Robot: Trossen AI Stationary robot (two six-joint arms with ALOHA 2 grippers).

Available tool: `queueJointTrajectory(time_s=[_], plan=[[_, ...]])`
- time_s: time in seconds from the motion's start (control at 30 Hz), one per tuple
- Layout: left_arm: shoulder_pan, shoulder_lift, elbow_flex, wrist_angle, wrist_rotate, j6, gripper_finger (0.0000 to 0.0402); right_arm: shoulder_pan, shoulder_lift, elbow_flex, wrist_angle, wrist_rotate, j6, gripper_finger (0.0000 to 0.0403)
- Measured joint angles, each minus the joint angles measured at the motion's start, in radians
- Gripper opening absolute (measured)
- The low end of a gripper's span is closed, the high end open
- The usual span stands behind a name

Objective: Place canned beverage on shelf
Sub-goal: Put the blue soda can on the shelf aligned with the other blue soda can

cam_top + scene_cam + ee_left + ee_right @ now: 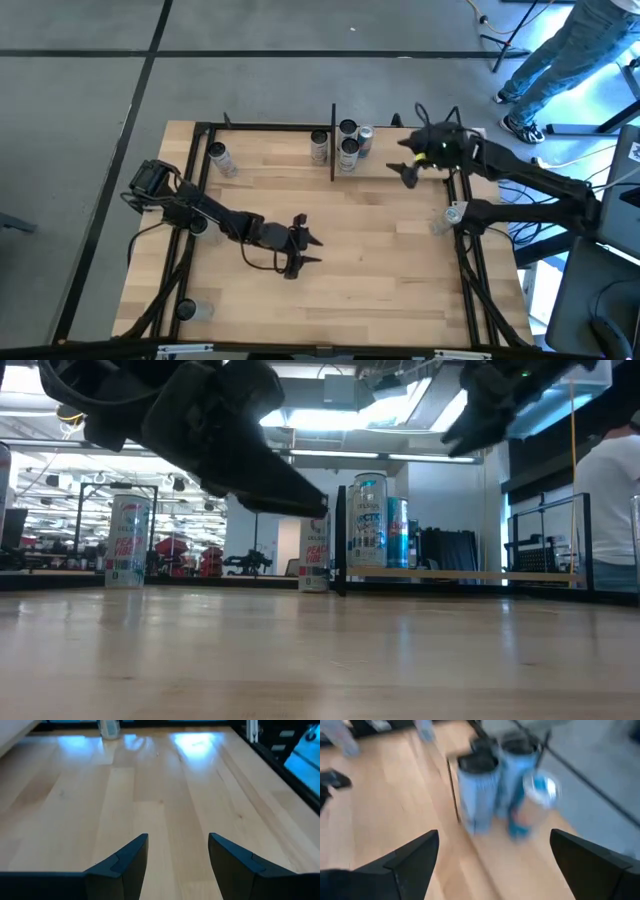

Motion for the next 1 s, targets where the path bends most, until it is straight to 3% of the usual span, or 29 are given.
queueJointTrajectory(time_s=[0.13,0.4,0.57,1.0], plan=[[-0.004,0.000,0.000,-0.014,0.001,0.000,0.0194,0.062,-0.025,0.000,-0.194,0.090,0.146,0.0365],[-0.002,0.000,0.000,0.041,0.000,0.041,0.0194,0.134,-0.027,0.000,-0.523,0.121,0.349,0.0365],[-0.006,0.000,0.000,0.042,0.000,0.017,0.0194,0.151,-0.027,0.000,-0.682,0.209,0.436,0.0365],[-0.048,0.000,0.000,0.042,-0.010,-0.058,0.0194,0.241,-0.027,0.000,-0.741,0.135,0.598,0.0365]])
